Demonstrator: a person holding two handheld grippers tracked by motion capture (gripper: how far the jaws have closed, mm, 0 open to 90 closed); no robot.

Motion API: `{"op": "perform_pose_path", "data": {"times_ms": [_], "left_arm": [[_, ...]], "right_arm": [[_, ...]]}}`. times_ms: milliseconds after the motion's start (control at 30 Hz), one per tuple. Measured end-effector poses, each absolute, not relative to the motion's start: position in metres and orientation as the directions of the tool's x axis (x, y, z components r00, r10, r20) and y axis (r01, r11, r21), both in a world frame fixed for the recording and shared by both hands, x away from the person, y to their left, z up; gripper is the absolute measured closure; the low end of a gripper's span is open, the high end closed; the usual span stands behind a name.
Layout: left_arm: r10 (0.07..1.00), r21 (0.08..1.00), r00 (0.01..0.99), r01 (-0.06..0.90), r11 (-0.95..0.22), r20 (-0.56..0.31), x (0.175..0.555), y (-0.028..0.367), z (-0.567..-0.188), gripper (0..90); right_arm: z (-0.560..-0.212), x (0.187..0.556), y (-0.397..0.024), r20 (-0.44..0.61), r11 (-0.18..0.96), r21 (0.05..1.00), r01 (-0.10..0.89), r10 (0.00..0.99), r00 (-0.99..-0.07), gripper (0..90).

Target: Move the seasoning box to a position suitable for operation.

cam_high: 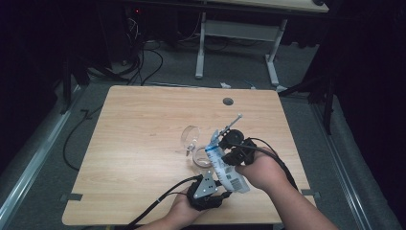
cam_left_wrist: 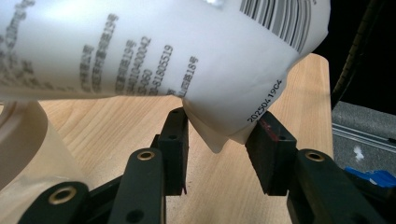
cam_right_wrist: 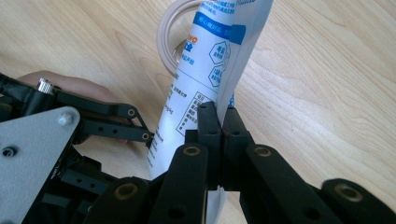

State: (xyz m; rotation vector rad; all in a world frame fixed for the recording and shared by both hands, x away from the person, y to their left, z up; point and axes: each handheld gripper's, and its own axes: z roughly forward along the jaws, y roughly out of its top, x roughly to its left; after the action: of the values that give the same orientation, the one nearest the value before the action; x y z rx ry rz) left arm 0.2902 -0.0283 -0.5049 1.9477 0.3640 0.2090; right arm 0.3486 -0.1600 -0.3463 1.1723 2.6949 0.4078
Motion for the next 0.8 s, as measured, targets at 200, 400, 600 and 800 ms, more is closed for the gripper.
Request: {"op": "perform_pose_path", "data": {"times_ms": [200, 400, 600, 800], "left_arm": [[0.351, 0.921, 0.936, 0.144, -0.362, -0.009, 0.286, -0.029, -0.505, 58.8], [0.345, 0.922, 0.939, 0.133, -0.363, 0.0, 0.284, -0.028, -0.504, 57.0], [0.335, 0.932, 0.942, 0.1, -0.348, 0.024, 0.28, -0.027, -0.501, 55.4], [0.348, 0.93, 0.937, 0.096, -0.354, 0.036, 0.281, -0.027, -0.5, 57.5]], "right_arm": [[-0.347, 0.347, -0.154, -0.064, 0.671, 0.302, 0.677, 0.723, -0.688, 89.9], [-0.348, 0.348, -0.154, -0.064, 0.679, 0.305, 0.668, 0.714, -0.697, 90.0], [-0.348, 0.35, -0.151, -0.063, 0.682, 0.295, 0.669, 0.712, -0.699, 89.9], [-0.348, 0.35, -0.148, -0.081, 0.687, 0.294, 0.664, 0.71, -0.699, 90.0]]}}
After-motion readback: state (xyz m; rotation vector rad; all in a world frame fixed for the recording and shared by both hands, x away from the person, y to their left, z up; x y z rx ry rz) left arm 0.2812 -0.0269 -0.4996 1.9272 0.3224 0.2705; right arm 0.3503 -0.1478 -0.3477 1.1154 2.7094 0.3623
